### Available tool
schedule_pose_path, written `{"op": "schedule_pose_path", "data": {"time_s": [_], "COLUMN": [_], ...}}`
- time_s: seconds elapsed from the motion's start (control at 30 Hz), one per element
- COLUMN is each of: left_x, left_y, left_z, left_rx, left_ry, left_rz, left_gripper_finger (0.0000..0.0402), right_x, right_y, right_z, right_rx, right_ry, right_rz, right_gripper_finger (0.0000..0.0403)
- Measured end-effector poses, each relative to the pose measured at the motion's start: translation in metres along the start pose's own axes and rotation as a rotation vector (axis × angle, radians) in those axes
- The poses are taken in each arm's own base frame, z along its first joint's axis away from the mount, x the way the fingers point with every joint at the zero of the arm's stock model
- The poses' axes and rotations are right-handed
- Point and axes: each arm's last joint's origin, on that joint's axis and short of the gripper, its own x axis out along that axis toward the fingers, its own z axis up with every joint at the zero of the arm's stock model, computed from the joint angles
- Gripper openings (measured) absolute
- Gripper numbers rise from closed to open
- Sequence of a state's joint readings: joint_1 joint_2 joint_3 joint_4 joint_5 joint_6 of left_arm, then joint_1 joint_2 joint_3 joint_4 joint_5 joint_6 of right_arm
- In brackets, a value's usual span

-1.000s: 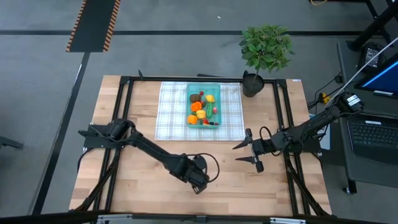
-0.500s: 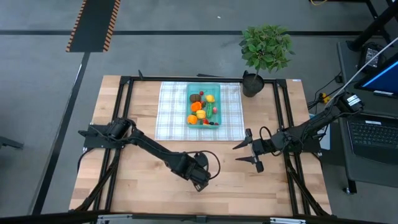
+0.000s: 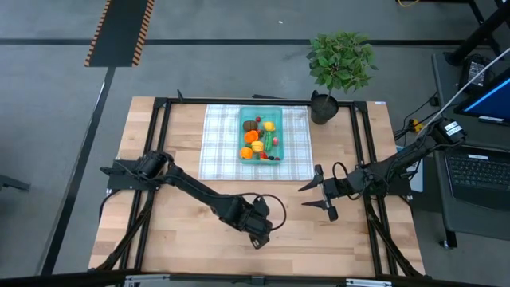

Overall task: Pick and placing Produce into tupperware
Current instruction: Put the brown potato into the green bin

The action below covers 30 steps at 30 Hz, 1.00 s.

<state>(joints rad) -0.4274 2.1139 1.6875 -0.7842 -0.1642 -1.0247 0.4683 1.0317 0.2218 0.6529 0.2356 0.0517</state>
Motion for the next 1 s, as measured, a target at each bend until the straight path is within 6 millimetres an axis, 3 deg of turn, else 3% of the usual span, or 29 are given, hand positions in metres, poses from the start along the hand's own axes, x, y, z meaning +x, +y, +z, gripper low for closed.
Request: {"op": "schedule_pose_path", "data": {"time_s": [1.0], "left_x": [0.0004], "left_y": [-0.0038], "left_z": [0.0095], "left_rx": [0.04], "left_ry": [-0.095], "left_rz": [-0.037], "left_gripper_finger": [0.024], "right_x": [0.0], "right_y": [0.0], "right_z": [0.0], "right_rx": [0.019], "right_ry": [0.0], "right_rz": [0.0], "right_gripper_finger": [0.0223]}}
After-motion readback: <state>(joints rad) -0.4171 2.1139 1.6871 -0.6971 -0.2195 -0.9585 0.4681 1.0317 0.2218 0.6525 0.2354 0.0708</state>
